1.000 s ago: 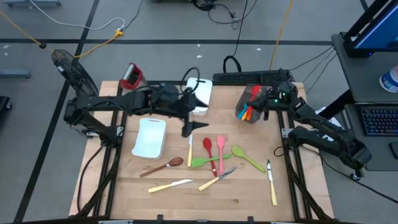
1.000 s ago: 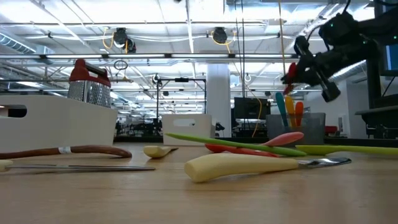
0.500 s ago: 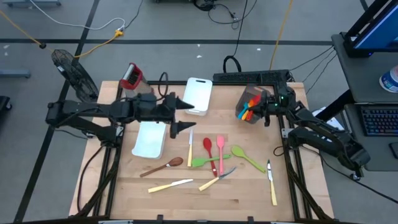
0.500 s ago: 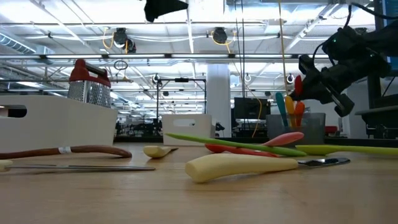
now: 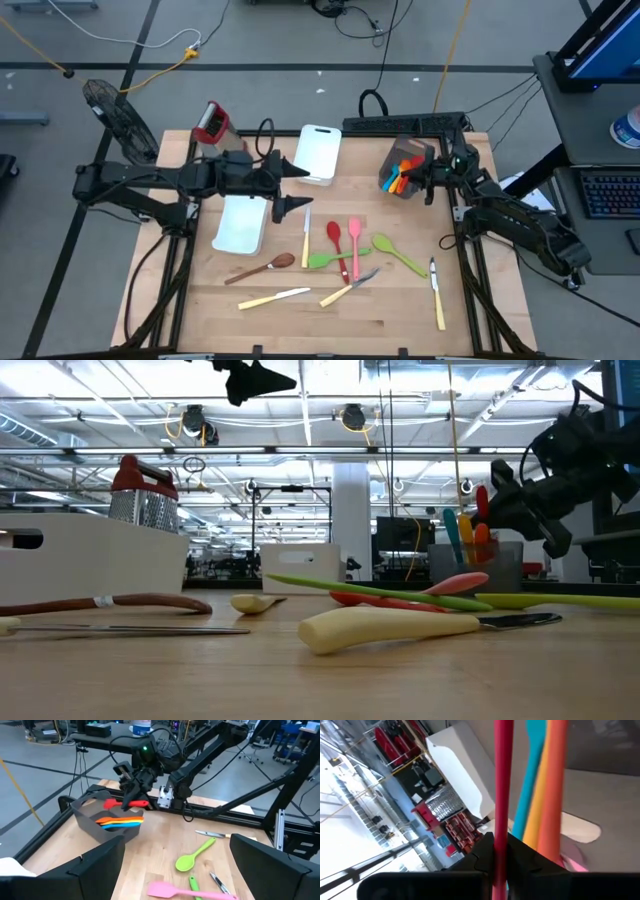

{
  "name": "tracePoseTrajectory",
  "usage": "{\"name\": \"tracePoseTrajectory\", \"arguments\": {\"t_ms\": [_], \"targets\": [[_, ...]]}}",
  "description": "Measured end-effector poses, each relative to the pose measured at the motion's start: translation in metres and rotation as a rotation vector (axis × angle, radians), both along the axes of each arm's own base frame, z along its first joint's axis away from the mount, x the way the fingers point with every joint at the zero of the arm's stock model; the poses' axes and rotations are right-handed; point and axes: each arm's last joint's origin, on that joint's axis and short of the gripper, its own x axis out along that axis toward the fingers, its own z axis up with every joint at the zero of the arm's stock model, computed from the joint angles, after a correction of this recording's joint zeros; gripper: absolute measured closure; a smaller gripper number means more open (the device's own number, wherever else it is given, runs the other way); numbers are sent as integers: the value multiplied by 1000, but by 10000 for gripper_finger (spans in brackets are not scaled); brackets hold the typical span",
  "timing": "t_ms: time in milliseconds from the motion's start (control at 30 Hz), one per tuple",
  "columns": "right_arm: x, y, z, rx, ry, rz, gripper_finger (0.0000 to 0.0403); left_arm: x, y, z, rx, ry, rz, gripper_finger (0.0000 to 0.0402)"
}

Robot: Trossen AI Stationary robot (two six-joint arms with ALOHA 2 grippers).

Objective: Pick & Place Kitchen Items
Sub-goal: Put the red spatula into the black bin

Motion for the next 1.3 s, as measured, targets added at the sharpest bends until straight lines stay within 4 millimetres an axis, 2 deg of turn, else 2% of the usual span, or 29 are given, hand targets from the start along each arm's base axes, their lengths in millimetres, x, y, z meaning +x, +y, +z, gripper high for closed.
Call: {"name": "tracePoseTrajectory", "arguments": {"t_ms": [233,700,967,1300], "targets": [[-1,-2,-8,-5,2,-11,382,0,4,0,0,0,14,34],[-1,-11,-19,7,32,-28,330,0,4,-2,-18,16,20,34],[2,-16,-7,-109,-41,-36,294,0,4,-1,-20,15,20,34],[3,-18,-2,-134,-75,-38,255,0,5,-1,-26,13,23,34]]}}
